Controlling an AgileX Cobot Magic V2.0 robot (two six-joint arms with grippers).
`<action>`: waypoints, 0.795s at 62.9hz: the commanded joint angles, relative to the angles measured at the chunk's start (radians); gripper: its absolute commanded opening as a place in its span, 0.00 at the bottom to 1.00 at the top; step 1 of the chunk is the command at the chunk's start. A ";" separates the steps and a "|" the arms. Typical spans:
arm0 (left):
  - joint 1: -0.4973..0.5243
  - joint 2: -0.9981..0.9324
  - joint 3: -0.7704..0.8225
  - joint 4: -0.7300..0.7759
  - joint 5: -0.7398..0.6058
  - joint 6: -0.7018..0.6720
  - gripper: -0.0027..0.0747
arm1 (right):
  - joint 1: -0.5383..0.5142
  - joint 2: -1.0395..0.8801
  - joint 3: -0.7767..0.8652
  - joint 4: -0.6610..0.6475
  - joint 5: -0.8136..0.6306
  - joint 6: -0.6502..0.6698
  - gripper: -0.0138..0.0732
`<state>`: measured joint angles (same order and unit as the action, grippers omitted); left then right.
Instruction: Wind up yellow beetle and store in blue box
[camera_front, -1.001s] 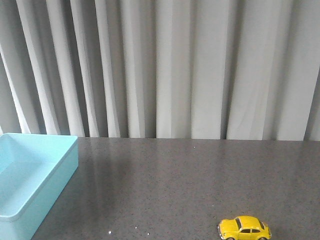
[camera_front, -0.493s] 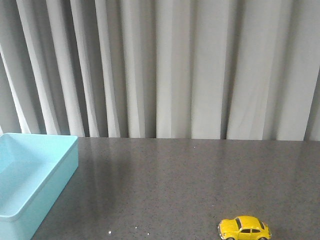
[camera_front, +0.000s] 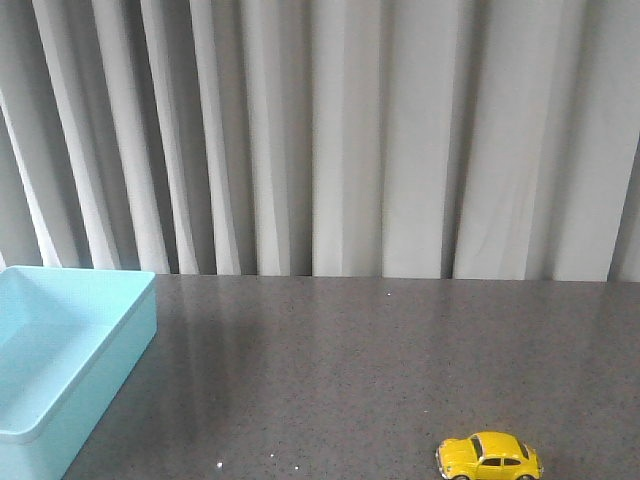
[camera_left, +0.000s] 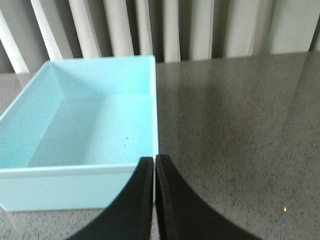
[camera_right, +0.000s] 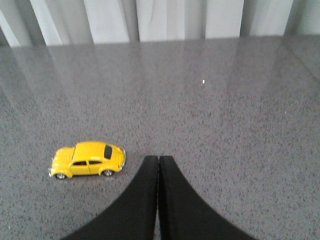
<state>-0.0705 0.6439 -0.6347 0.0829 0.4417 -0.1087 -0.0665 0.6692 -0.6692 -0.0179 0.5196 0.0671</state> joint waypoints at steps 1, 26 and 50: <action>0.000 0.039 -0.030 -0.002 -0.018 0.000 0.03 | -0.007 0.062 -0.035 -0.012 -0.032 -0.006 0.15; 0.000 0.077 -0.030 -0.002 -0.009 0.000 0.04 | -0.007 0.192 -0.035 0.005 0.031 -0.074 0.17; 0.000 0.077 -0.030 -0.002 -0.004 0.000 0.59 | -0.007 0.227 -0.035 0.082 0.036 -0.160 0.67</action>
<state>-0.0703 0.7195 -0.6347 0.0829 0.5029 -0.1087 -0.0665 0.8967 -0.6692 0.0576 0.6098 -0.0737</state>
